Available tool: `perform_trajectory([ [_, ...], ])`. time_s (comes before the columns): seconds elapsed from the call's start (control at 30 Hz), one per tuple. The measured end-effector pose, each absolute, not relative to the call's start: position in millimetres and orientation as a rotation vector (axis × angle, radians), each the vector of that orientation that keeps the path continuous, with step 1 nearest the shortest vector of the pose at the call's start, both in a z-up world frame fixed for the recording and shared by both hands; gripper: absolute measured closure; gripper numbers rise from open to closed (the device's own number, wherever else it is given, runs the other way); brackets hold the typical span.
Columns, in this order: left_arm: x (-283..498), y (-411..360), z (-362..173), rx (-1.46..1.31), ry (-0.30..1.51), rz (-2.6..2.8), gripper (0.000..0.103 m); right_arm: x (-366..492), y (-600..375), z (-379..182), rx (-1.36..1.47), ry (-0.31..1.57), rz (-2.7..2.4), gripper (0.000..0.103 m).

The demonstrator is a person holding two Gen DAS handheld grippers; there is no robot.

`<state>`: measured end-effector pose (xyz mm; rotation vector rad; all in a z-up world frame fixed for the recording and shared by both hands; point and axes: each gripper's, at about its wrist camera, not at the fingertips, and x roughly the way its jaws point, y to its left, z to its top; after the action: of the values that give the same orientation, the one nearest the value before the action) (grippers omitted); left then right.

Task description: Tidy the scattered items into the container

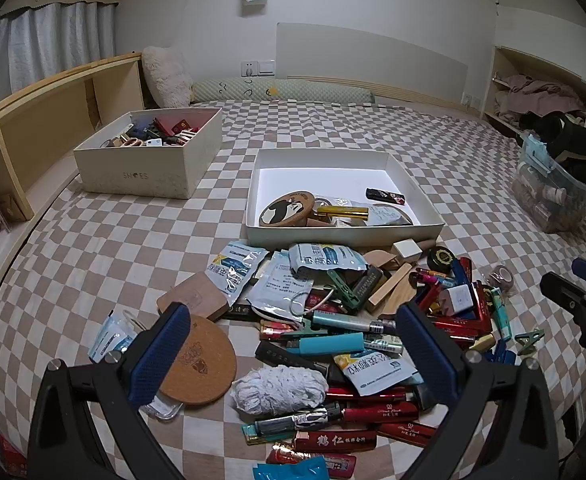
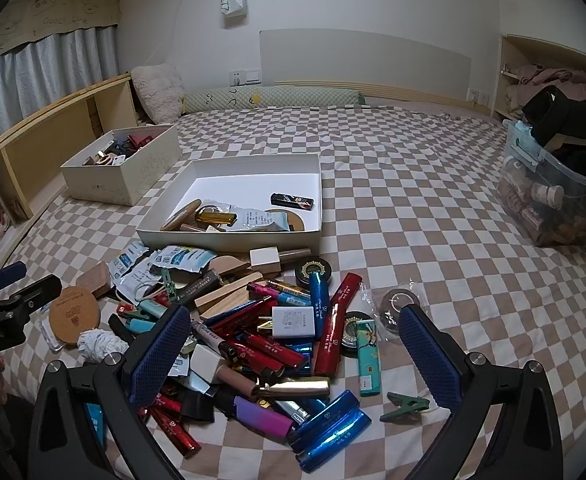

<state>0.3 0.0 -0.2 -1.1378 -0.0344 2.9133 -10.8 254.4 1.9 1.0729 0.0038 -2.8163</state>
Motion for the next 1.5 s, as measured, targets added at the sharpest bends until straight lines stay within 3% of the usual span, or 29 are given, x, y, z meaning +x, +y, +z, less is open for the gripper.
perform_trajectory([
  [1.5, -6.4, 4.8, -24.0, -1.181, -0.039, 2.870, 0.000, -18.7, 253.9, -14.7, 1.124, -0.023, -2.782, 0.000],
])
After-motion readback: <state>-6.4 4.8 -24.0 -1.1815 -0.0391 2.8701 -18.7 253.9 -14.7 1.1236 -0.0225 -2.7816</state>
